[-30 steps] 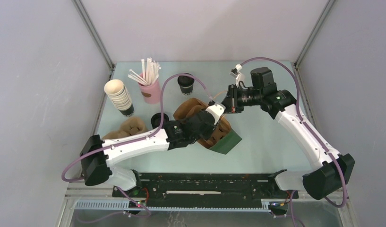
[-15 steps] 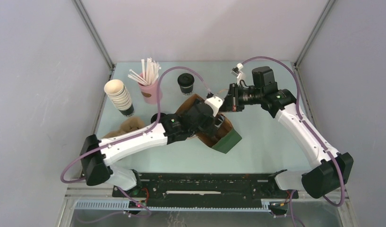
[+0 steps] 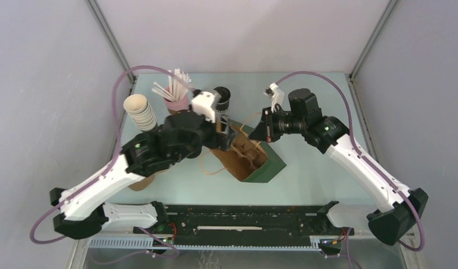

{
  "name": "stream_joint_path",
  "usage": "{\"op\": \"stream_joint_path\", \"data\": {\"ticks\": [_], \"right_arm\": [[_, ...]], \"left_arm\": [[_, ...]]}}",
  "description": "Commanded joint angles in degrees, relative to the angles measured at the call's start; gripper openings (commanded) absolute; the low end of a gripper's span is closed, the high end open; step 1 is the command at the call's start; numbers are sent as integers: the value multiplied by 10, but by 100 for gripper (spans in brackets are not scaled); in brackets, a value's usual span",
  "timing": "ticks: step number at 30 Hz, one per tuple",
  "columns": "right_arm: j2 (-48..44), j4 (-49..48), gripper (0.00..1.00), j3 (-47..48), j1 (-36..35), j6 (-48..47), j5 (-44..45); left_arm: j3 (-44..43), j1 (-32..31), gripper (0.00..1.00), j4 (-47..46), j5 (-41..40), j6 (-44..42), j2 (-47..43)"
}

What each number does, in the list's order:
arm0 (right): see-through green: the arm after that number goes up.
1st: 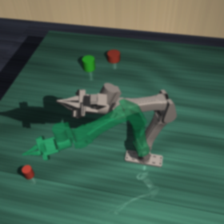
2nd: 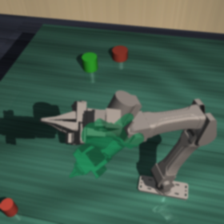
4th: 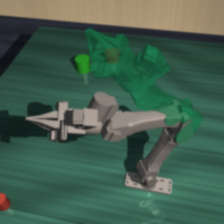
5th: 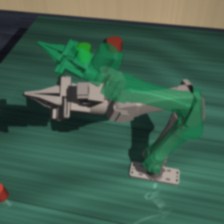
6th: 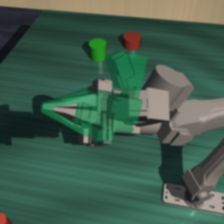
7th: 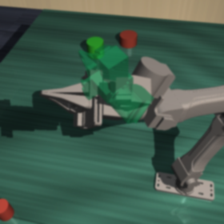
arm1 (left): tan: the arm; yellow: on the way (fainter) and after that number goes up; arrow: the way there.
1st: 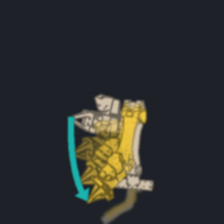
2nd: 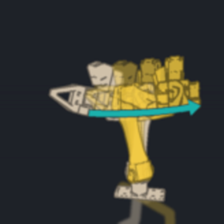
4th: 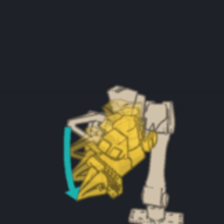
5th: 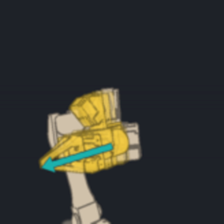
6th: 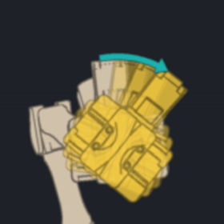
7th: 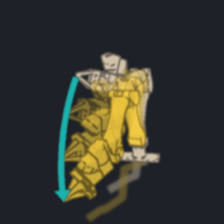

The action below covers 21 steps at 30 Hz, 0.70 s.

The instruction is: Pack the takeout coffee

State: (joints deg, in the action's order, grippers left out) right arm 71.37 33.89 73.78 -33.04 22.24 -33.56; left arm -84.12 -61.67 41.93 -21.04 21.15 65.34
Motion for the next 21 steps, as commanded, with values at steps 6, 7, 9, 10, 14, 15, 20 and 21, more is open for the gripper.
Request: {"op": "stream_joint_path", "data": {"ticks": [6,7,9,10,14,15,20,21], "right_arm": [[-100,-96,0,-75,-64,-219,47],[-106,-92,0,-76,-69,-235,51],[-117,-87,0,-79,-87,-263,45],[-123,-91,0,-84,-97,-270,49],[-127,-89,0,-101,-155,-292,95],[-124,-90,0,-101,-174,-290,127],[-112,-131,0,-101,-209,-227,238],[-112,-140,0,-101,-220,-211,275]], "left_arm": [[198,75,81,15,-76,180,-244],[220,77,83,11,-77,193,-270],[263,77,86,2,-76,217,-316],[294,77,86,-7,-72,227,-334],[372,77,91,-63,7,240,-381],[383,77,92,-70,26,245,-384],[415,77,92,-60,72,273,-382],[416,77,90,-61,76,277,-381]]}}
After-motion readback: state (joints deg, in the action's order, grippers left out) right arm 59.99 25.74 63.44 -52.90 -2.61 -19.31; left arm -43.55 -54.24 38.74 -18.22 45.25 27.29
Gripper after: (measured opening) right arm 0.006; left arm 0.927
